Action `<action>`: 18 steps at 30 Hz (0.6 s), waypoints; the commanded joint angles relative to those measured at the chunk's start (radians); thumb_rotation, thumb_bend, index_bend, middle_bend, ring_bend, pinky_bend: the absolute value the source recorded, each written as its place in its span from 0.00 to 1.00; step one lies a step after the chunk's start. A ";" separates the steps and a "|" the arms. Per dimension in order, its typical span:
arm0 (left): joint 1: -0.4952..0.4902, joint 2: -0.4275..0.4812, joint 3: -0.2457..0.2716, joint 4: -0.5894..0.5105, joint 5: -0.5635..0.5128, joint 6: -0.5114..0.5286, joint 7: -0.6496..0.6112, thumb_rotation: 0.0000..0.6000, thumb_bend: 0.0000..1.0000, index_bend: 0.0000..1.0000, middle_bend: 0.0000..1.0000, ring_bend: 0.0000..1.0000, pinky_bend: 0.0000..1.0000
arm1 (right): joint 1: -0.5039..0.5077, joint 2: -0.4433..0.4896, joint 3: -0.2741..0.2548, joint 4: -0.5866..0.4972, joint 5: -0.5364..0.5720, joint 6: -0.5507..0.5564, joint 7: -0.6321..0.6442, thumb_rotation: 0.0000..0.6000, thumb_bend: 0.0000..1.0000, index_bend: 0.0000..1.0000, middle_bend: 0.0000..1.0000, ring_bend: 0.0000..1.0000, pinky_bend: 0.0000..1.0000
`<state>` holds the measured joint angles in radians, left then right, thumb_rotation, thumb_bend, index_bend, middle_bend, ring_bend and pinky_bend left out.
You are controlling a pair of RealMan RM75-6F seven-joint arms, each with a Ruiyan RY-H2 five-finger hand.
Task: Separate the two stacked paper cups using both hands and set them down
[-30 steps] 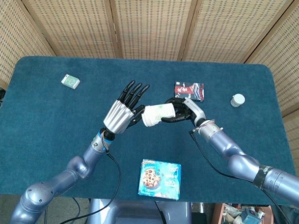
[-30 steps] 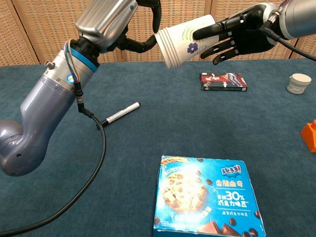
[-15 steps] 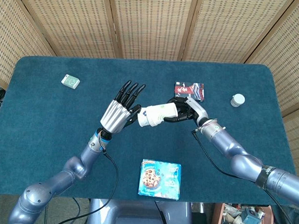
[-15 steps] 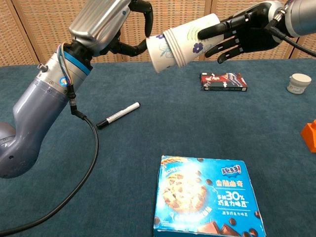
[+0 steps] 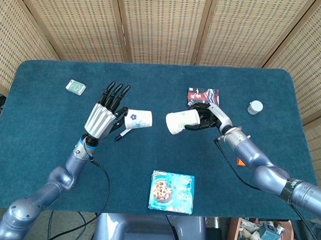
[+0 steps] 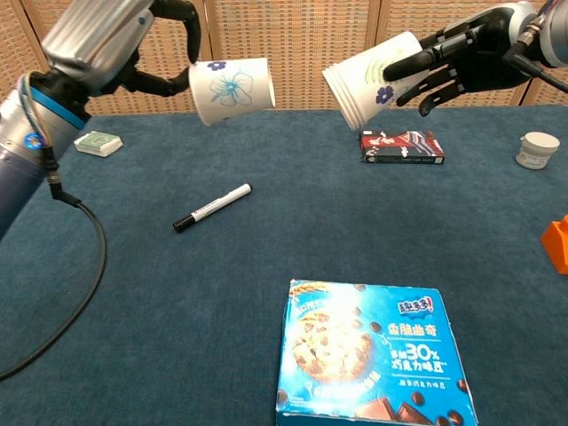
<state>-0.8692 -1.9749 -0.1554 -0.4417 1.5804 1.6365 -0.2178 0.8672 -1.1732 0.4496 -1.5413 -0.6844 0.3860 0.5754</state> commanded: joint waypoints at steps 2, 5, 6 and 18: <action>0.055 0.099 0.052 0.007 0.038 0.040 -0.018 1.00 0.52 0.69 0.00 0.00 0.00 | 0.002 -0.016 -0.054 0.025 -0.034 0.075 -0.076 1.00 0.47 0.58 0.60 0.50 0.63; 0.081 0.167 0.086 0.017 0.065 0.058 -0.012 1.00 0.52 0.69 0.00 0.00 0.00 | 0.004 -0.032 -0.089 0.046 -0.052 0.124 -0.130 1.00 0.47 0.58 0.60 0.50 0.63; 0.091 0.196 0.104 0.019 0.081 0.062 -0.012 1.00 0.52 0.69 0.00 0.00 0.00 | 0.004 -0.041 -0.102 0.054 -0.057 0.147 -0.153 1.00 0.47 0.58 0.60 0.50 0.63; 0.193 0.438 0.319 0.091 0.219 -0.111 0.073 1.00 0.52 0.69 0.00 0.00 0.00 | 0.001 -0.215 -0.249 0.206 -0.164 0.472 -0.539 1.00 0.47 0.58 0.60 0.50 0.63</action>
<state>-0.6956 -1.5540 0.1436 -0.3690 1.7811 1.5549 -0.1642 0.8726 -1.3407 0.2358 -1.3802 -0.8135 0.7986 0.1087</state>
